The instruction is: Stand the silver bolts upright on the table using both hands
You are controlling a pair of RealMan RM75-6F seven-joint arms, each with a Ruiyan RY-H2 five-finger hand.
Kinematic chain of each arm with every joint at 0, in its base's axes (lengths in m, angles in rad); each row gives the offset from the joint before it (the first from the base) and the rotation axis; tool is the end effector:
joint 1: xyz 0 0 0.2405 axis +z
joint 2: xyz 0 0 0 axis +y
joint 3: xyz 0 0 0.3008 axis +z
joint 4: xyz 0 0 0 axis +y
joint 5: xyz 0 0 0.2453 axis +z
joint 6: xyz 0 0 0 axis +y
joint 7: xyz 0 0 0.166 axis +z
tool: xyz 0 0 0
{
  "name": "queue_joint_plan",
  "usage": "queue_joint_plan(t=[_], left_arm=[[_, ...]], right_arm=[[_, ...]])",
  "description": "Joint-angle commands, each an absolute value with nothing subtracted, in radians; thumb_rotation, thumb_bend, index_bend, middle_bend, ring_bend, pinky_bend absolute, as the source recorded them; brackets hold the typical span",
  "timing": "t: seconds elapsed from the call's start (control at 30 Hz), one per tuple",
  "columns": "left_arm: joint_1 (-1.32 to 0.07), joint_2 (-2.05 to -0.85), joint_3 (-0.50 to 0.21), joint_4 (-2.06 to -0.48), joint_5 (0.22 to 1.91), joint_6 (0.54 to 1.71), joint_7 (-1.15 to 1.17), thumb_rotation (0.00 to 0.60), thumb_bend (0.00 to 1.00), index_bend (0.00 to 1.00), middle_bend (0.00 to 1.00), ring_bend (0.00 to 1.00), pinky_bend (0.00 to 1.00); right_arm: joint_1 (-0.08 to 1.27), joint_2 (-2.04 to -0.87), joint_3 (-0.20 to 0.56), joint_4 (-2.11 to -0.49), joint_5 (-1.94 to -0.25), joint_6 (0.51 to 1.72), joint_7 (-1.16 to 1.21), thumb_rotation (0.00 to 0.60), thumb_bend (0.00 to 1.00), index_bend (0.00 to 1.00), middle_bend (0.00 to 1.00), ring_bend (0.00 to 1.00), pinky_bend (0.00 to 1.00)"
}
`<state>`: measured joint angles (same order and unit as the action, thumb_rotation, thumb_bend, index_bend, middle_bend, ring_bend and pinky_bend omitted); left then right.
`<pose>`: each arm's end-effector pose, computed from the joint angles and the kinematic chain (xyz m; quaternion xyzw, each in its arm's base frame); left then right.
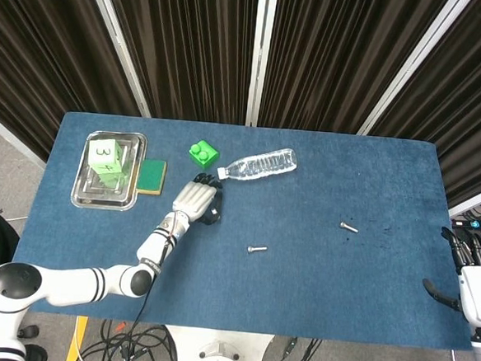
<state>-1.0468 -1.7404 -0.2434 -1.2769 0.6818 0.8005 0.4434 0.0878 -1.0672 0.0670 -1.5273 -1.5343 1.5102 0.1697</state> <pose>-0.0894 0.4538 -0.1298 -0.7435 -0.4439 -0.3291 0.3765 -0.3783 -0.2163 0.1809 0.5878 -0.3762 0.4201 0.5800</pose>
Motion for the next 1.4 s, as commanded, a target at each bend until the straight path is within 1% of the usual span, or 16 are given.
queue_joint_plan(t=[0.03, 0.73, 0.8, 0.83, 0.93, 0.97, 1.07, 1.27, 1.33, 1.4], left_arm=[[-1.043, -1.739, -0.237, -1.282, 0.694, 0.805, 0.44, 0.549, 0.38, 0.52, 0.18, 0.04, 0.0], [-1.044, -1.754, -0.219, -1.288, 0.722, 0.828, 0.463, 0.551, 0.38, 0.47, 0.18, 0.04, 0.0], [-1.043, -1.751, -0.219, -1.293, 0.724, 0.828, 0.463, 0.549, 0.38, 0.44, 0.18, 0.04, 0.0], [-1.042, -1.749, -0.22, -1.297, 0.725, 0.83, 0.462, 0.549, 0.37, 0.41, 0.18, 0.04, 0.0], [-1.028, -1.737, -0.232, -1.319, 0.747, 0.853, 0.434, 0.558, 0.28, 0.29, 0.18, 0.04, 0.0], [-1.02, -1.729, -0.236, -1.33, 0.761, 0.865, 0.423, 0.564, 0.25, 0.27, 0.18, 0.04, 0.0], [-0.981, -1.687, -0.24, -1.381, 0.824, 0.927, 0.382, 0.576, 0.22, 0.26, 0.18, 0.04, 0.0], [-0.855, -1.542, -0.215, -1.521, 0.981, 1.12, 0.324, 0.583, 0.18, 0.26, 0.18, 0.04, 0.0], [-0.802, -1.481, -0.197, -1.567, 1.033, 1.188, 0.306, 0.588, 0.18, 0.26, 0.18, 0.04, 0.0], [-0.747, -1.425, -0.178, -1.608, 1.079, 1.25, 0.284, 0.596, 0.18, 0.26, 0.18, 0.04, 0.0]], right_arm=[[0.087, -1.068, 0.067, -1.527, -1.535, 1.511, 0.17, 0.6, 0.1, 0.08, 0.19, 0.0, 0.0], [0.079, -1.073, 0.069, -1.516, -1.534, 1.519, 0.181, 0.6, 0.11, 0.08, 0.2, 0.0, 0.0], [0.078, -1.073, 0.069, -1.515, -1.534, 1.519, 0.183, 0.6, 0.11, 0.08, 0.2, 0.0, 0.0], [0.079, -1.073, 0.069, -1.515, -1.534, 1.518, 0.183, 0.6, 0.12, 0.08, 0.2, 0.0, 0.0], [0.084, -1.071, 0.067, -1.516, -1.541, 1.511, 0.183, 0.6, 0.12, 0.08, 0.2, 0.0, 0.0], [0.087, -1.07, 0.066, -1.517, -1.546, 1.508, 0.183, 0.6, 0.12, 0.08, 0.2, 0.0, 0.0], [0.106, -1.062, 0.06, -1.525, -1.577, 1.494, 0.184, 0.6, 0.11, 0.08, 0.2, 0.0, 0.0], [0.165, -1.041, 0.046, -1.553, -1.658, 1.443, 0.197, 0.6, 0.12, 0.09, 0.22, 0.0, 0.0], [0.194, -1.04, 0.044, -1.563, -1.687, 1.42, 0.203, 0.6, 0.12, 0.13, 0.23, 0.0, 0.0], [0.23, -1.043, 0.043, -1.571, -1.711, 1.383, 0.203, 0.6, 0.12, 0.2, 0.24, 0.0, 0.0]])
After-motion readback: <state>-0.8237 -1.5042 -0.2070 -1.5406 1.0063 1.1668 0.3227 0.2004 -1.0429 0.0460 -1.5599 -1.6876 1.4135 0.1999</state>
